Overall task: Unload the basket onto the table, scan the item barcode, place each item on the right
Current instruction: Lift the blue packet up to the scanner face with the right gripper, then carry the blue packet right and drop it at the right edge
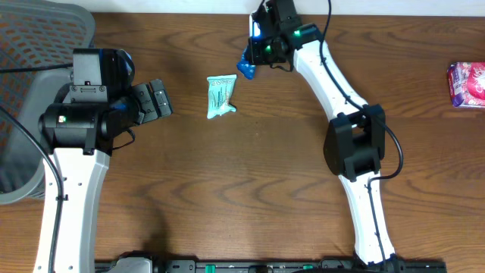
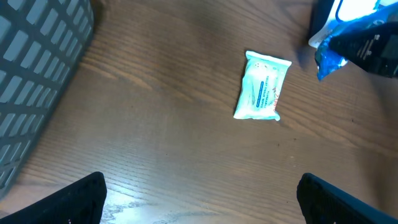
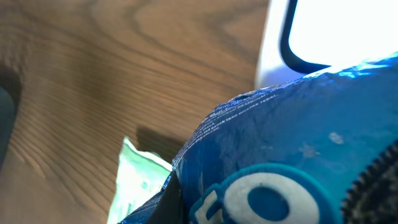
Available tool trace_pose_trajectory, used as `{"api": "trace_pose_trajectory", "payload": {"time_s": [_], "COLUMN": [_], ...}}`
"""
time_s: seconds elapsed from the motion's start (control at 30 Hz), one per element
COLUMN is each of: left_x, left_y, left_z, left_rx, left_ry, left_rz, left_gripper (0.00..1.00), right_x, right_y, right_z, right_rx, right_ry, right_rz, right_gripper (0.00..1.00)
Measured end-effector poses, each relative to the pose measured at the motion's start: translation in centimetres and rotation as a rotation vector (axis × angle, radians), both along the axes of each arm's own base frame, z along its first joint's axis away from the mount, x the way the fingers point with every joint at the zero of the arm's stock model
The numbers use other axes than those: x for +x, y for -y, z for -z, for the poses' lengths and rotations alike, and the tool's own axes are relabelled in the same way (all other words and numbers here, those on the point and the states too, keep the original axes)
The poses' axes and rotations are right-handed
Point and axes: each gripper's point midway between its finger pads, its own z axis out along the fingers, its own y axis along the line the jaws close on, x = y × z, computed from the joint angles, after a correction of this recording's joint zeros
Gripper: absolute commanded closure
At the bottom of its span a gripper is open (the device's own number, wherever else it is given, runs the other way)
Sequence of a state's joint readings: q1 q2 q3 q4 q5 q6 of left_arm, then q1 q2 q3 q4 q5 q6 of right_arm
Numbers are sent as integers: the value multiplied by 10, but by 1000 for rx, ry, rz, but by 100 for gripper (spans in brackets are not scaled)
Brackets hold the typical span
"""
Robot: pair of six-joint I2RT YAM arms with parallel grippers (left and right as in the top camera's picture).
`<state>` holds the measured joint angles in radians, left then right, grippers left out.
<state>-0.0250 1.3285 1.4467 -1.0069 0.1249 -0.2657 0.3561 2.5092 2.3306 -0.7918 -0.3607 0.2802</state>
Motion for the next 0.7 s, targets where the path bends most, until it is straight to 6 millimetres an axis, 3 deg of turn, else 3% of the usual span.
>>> {"api": "trace_pose_trajectory", "payload": {"time_s": [0.1, 0.17, 0.2, 0.23, 0.3, 0.33, 0.37, 0.47, 0.53, 0.7], "left_x": [0, 0, 0, 0, 0, 0, 0, 0, 0, 0], "left_y": [0, 0, 0, 0, 0, 0, 0, 0, 0, 0], "left_z": [0, 0, 0, 0, 0, 0, 0, 0, 0, 0], "left_rx": [0, 0, 0, 0, 0, 0, 0, 0, 0, 0], "left_ry": [0, 0, 0, -1, 0, 0, 0, 0, 0, 0], "left_rz": [0, 0, 0, 0, 0, 0, 0, 0, 0, 0], "left_gripper": [2, 2, 2, 2, 2, 2, 2, 2, 2, 2], "right_x": [6, 13, 14, 16, 14, 7, 2, -33, -62, -109], "right_y": [22, 60, 69, 105, 157, 206, 233, 350, 402, 484], "right_z": [-1, -13, -16, -31, -53, -69, -80, -107, -103, -84], "right_rx": [1, -1, -3, -16, -46, -88, -105, -194, -248, -303], "right_ry": [-17, -28, -32, -38, -43, -59, -60, -105, -181, -314], "right_rz": [36, 98, 113, 177, 274, 369, 422, 661, 773, 967], "right_gripper": [99, 99, 99, 99, 99, 99, 99, 99, 99, 99]}}
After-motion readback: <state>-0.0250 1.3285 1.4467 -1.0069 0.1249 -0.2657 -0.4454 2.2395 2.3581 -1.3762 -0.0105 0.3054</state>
